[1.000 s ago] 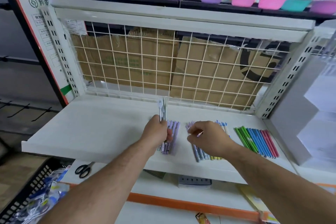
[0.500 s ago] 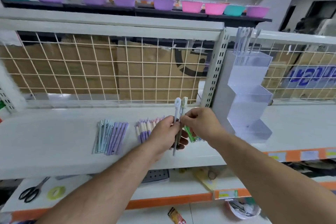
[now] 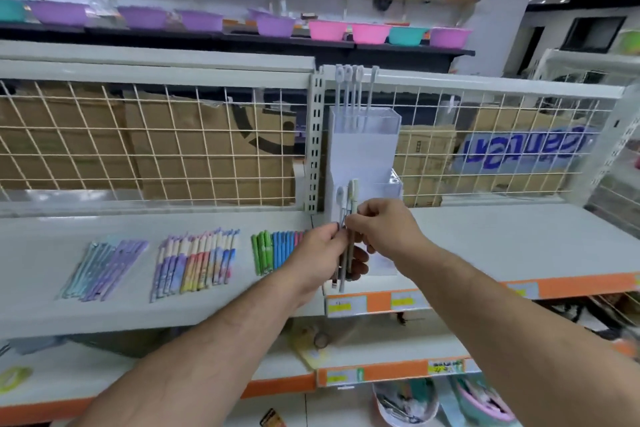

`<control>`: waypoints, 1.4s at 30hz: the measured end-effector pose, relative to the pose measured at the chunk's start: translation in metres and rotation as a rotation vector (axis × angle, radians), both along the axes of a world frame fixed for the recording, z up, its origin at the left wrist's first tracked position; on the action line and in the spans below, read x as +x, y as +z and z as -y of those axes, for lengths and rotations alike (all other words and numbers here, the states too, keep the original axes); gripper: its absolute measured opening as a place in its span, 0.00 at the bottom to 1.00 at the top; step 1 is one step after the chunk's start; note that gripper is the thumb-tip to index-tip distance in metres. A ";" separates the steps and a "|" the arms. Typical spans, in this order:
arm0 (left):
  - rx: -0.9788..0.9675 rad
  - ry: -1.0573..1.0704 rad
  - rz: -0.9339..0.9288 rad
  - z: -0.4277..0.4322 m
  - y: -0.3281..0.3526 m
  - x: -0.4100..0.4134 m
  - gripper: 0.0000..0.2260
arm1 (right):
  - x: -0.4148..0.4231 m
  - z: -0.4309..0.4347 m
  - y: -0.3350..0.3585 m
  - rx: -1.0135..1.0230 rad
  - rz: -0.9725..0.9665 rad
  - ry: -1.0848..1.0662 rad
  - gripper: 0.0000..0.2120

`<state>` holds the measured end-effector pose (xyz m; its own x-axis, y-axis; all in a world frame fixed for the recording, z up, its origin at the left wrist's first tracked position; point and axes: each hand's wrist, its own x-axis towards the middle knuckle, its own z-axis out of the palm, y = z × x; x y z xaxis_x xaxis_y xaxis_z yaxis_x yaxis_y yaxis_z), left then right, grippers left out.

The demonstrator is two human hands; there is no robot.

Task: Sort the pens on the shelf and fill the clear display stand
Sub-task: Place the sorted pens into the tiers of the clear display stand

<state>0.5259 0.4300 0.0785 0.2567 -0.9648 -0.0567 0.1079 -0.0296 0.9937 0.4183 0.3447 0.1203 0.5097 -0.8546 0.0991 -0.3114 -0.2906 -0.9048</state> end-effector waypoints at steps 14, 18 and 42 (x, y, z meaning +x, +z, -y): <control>-0.064 -0.054 0.113 0.108 0.040 0.029 0.11 | 0.014 0.102 0.035 -0.043 0.083 0.018 0.09; -0.111 -0.039 0.126 0.139 0.051 0.038 0.11 | 0.019 0.128 0.053 -0.138 0.054 -0.009 0.08; -0.167 0.302 0.065 0.236 0.034 0.051 0.11 | 0.056 0.293 0.147 -0.321 0.151 -0.019 0.07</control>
<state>0.5765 0.1943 0.1129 0.5297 -0.8395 0.1214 0.0236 0.1576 0.9872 0.4746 0.0513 0.2669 0.4531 -0.7766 0.4377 -0.1890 -0.5635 -0.8042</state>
